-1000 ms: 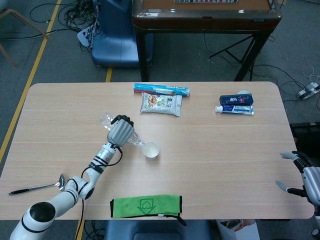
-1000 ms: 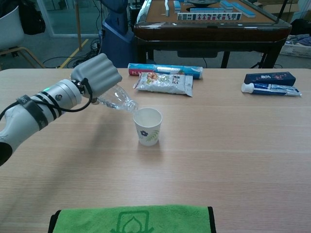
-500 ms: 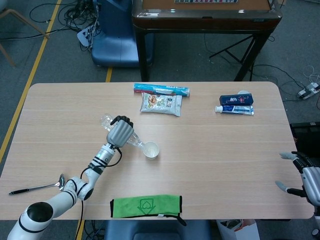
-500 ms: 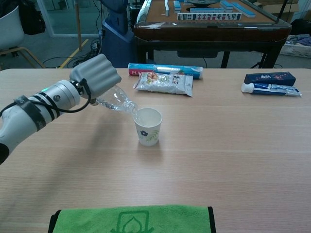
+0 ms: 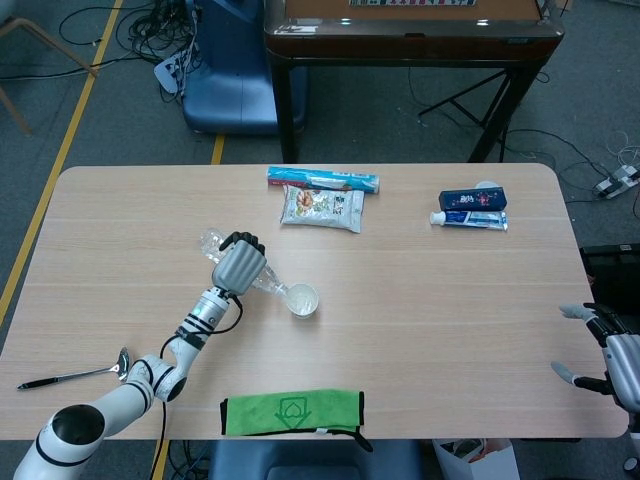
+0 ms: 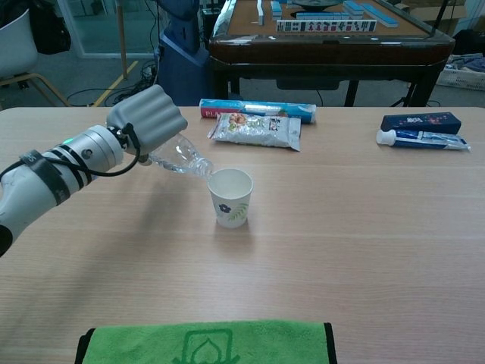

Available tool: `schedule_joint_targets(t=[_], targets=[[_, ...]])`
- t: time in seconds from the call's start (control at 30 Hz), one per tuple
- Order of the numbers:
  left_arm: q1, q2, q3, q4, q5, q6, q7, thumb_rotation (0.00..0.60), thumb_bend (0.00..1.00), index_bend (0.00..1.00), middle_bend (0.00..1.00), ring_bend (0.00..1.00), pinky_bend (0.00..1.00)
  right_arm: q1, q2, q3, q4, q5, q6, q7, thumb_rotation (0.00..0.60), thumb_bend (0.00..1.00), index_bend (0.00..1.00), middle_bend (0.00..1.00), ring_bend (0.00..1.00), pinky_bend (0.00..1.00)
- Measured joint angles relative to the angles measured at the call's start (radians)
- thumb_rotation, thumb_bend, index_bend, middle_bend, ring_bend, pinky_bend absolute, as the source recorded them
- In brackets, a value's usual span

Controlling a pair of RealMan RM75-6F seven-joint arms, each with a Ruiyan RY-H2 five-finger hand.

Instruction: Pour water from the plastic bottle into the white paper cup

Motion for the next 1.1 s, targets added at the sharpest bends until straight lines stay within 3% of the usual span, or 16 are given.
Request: schedule_joint_targets(t=[0.7, 1.1], targets=[[0.005, -0.004, -0.009, -0.016, -0.009, 0.0, 0.016, 0.6, 0.02, 0.6, 0.58, 0.54, 0.69, 0.0, 0.0, 0.0, 0.001, 0.0, 0.0, 0.0, 0.6, 0.08, 0.26, 0.31, 0.18, 0.34], [0.026, -0.013, -0.063, -0.087, -0.087, -0.001, 0.07, 0.6, 0.02, 0.61, 0.59, 0.55, 0.69, 0.0, 0.0, -0.001, 0.001, -0.003, 0.001, -0.001, 0.6, 0.08, 0.26, 0.31, 0.18, 0.34]])
